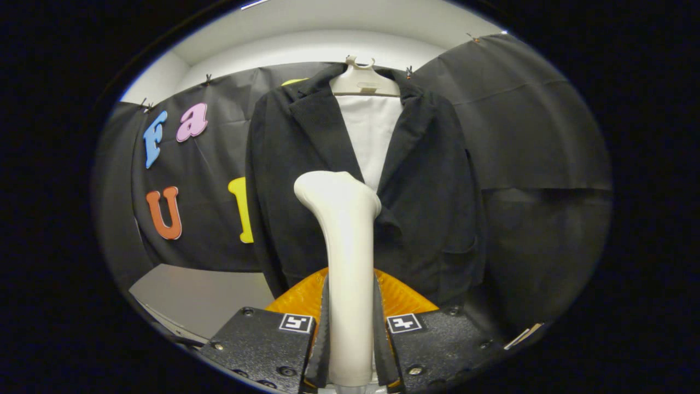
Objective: Iron the clothes twice with a garment steamer, once on the left side and once on the right side.
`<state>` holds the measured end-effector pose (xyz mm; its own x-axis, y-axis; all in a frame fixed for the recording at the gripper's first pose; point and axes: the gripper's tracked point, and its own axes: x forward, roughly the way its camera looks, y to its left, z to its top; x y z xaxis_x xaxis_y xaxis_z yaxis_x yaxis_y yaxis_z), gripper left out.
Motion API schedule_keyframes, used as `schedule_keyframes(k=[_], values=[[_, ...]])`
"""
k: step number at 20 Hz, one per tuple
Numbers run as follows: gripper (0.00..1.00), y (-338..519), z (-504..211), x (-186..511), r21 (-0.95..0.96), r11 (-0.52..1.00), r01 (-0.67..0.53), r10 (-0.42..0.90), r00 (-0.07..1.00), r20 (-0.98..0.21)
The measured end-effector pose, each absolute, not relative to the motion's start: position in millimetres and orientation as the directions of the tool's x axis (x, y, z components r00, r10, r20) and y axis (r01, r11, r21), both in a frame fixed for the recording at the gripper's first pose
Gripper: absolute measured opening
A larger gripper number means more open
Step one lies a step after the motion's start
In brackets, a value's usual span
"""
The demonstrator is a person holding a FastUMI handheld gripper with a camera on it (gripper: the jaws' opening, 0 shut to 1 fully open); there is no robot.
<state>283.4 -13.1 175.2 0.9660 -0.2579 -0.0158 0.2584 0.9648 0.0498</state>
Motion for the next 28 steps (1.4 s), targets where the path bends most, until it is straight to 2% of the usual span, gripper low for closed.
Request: schedule_keyframes(k=[5,11,28], values=[[0.36,-10,148,285,-0.006,0.961,0.275,-0.275,0.960,-0.050],[0.36,-10,95,289,0.020,0.966,0.258,-0.251,0.954,-0.163],[0.36,-25,-28,285,-0.041,0.950,0.311,-0.305,0.885,-0.352]])
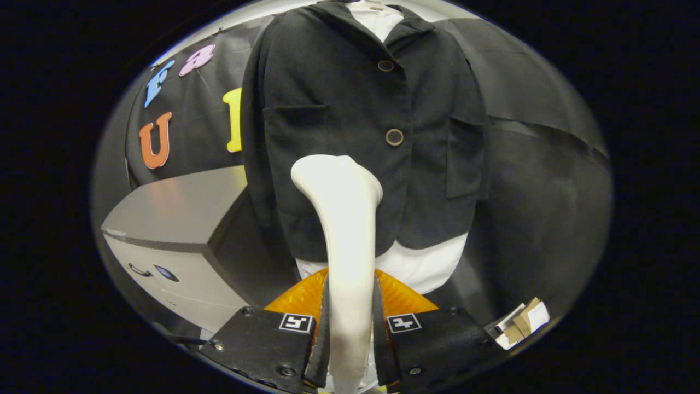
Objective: Iron the clothes twice with a garment steamer, once on the left side and once on the right side.
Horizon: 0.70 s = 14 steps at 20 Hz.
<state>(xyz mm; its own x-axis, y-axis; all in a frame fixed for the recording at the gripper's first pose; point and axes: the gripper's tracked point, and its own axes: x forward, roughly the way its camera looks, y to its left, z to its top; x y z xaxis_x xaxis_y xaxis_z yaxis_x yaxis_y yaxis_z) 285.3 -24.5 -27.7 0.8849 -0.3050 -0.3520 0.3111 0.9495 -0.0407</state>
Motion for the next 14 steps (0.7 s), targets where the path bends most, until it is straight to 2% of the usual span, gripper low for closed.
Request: schedule_keyframes(k=[10,14], values=[[0.36,-28,-109,279,-0.070,0.935,0.346,-0.335,0.806,-0.488],[0.36,-27,-117,275,-0.070,0.930,0.360,-0.344,0.790,-0.507]])
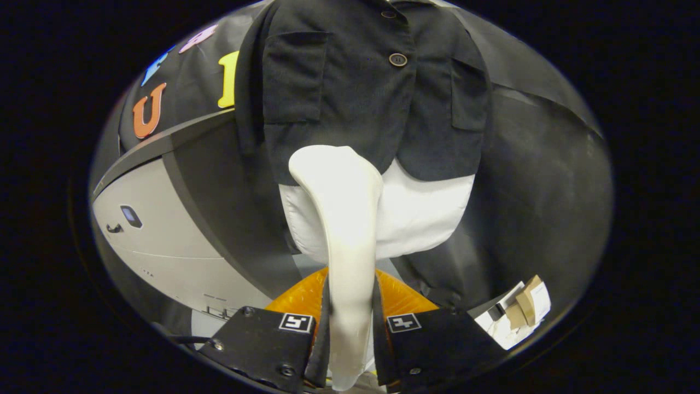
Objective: Iron the clothes twice with a garment steamer, once on the left side and once on the right side.
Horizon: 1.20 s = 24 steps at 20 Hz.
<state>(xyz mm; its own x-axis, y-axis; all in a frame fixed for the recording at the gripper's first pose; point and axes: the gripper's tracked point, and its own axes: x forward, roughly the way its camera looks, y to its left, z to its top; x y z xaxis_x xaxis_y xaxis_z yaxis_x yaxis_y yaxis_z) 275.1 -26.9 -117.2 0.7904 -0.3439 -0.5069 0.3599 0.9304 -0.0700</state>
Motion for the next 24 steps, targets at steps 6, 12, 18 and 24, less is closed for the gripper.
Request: schedule_keyframes(k=[6,12,18,24], values=[[0.36,-32,-59,247,0.015,0.915,0.403,-0.361,0.834,-0.418],[0.36,-78,45,192,0.080,0.863,0.499,-0.464,0.845,-0.266],[0.36,-117,162,136,0.144,0.805,0.576,-0.574,0.817,-0.058],[0.36,-144,282,145,0.181,0.804,0.566,-0.594,0.774,0.218]])
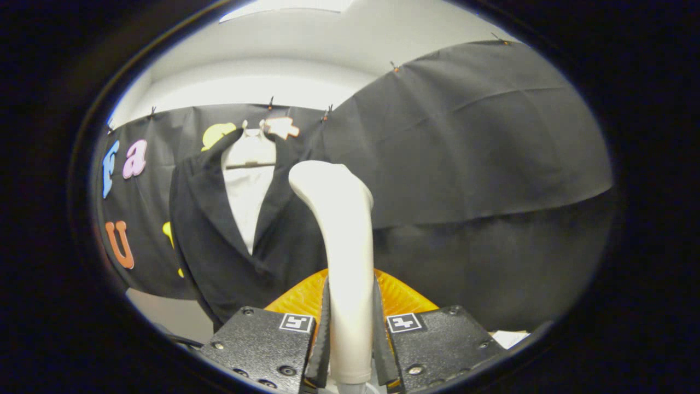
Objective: Iron the clothes twice with a garment steamer, once on the left side and once on the right side.
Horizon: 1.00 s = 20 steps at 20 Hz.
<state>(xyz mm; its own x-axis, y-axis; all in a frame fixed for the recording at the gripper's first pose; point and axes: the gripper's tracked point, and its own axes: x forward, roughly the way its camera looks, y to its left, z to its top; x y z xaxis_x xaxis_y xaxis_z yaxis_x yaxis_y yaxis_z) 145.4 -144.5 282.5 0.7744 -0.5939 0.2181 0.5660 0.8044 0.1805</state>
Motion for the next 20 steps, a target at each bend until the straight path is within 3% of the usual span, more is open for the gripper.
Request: schedule_keyframes(k=[8,16,20], values=[[0.36,-164,376,196,0.170,0.851,0.497,-0.519,0.748,0.413],[0.36,-180,423,259,0.137,0.904,0.404,-0.421,0.795,0.437],[0.36,-174,408,276,0.077,0.912,0.402,-0.396,0.817,0.419]])
